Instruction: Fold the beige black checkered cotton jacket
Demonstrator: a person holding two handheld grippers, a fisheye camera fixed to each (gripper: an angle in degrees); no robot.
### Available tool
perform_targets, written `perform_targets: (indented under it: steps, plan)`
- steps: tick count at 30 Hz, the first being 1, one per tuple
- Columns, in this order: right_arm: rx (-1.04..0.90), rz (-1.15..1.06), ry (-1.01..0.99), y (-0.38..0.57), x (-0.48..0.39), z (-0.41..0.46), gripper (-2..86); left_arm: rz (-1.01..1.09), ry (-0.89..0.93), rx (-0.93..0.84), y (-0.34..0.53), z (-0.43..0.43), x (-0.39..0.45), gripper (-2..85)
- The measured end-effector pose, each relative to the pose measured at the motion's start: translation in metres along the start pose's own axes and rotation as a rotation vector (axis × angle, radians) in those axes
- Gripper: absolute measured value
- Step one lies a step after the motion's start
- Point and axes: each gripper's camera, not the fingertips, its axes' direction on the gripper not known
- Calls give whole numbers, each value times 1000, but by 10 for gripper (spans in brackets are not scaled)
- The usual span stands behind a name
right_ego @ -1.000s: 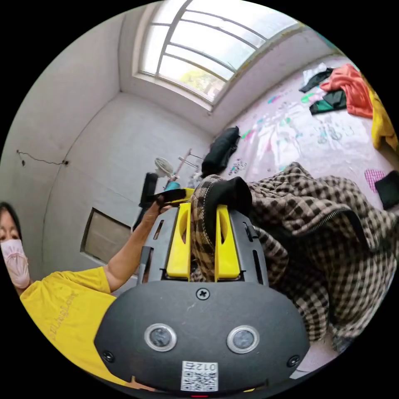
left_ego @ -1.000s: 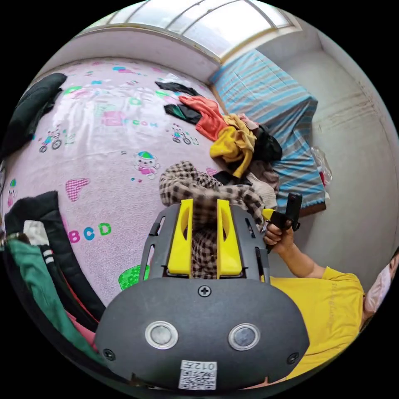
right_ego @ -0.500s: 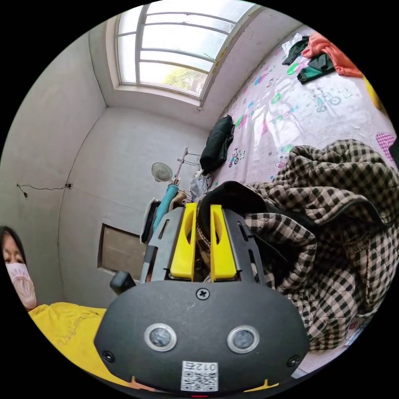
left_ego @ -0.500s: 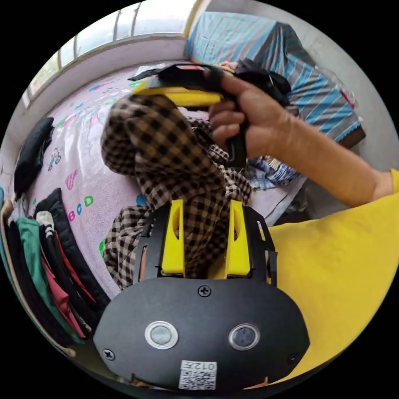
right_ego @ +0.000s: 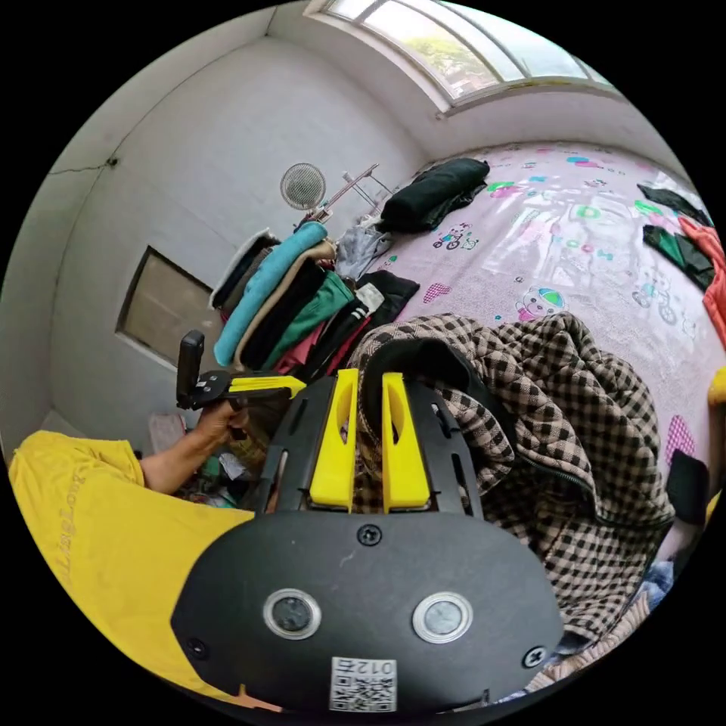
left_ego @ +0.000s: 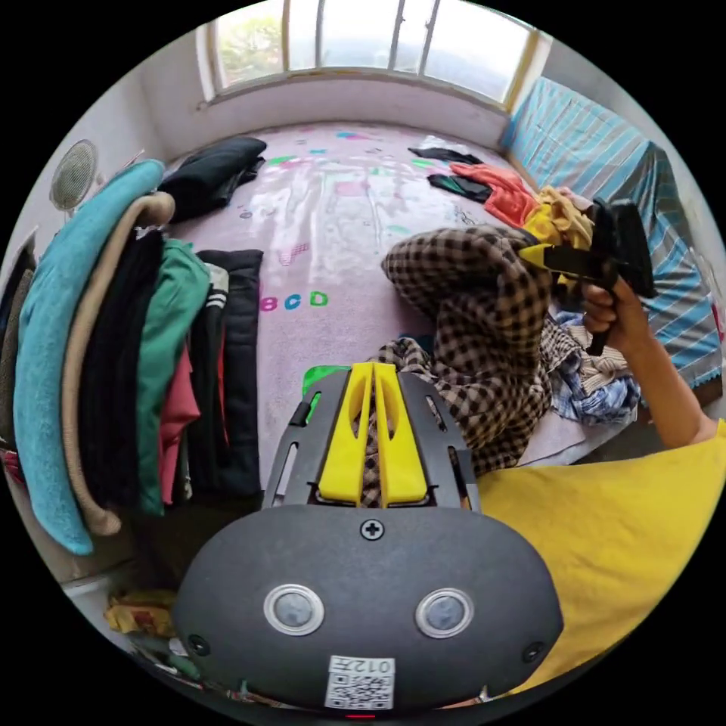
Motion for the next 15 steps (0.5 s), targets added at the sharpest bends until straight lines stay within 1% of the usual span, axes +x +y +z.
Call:
perform_targets:
  steps: [1, 2, 3, 5, 6, 8, 11, 13, 15]
  plan:
    - [49, 47, -32, -1, 7, 3, 6, 46, 9, 25, 5, -11, 5, 30]
    - [104, 108, -75, -2, 14, 8, 6, 136, -15, 13, 5, -14, 25, 51]
    - [129, 142, -98, -3, 18, 11, 6, 180, -33, 1, 5, -13, 38, 61]
    - [202, 275, -160, -7, 31, 25, 6, 352, -47, -59, 3, 6, 99, 109]
    - [212, 300, -169, -9, 33, 29, 6, 401, -47, -69, 4, 12, 116, 116]
    - [214, 352, -175, -22, 36, 42, 6, 569, -79, -64, 9, 36, 174, 133]
    - [183, 369, -137, -42, 34, 51, 7, 692, -189, -60, 11, 68, 216, 141]
    - [153, 377, -99, -53, 31, 56, 7, 726, -218, -81, 7, 85, 229, 143]
    - [137, 399, -72, -61, 29, 60, 8, 740, -310, -101, 3, 102, 234, 140]
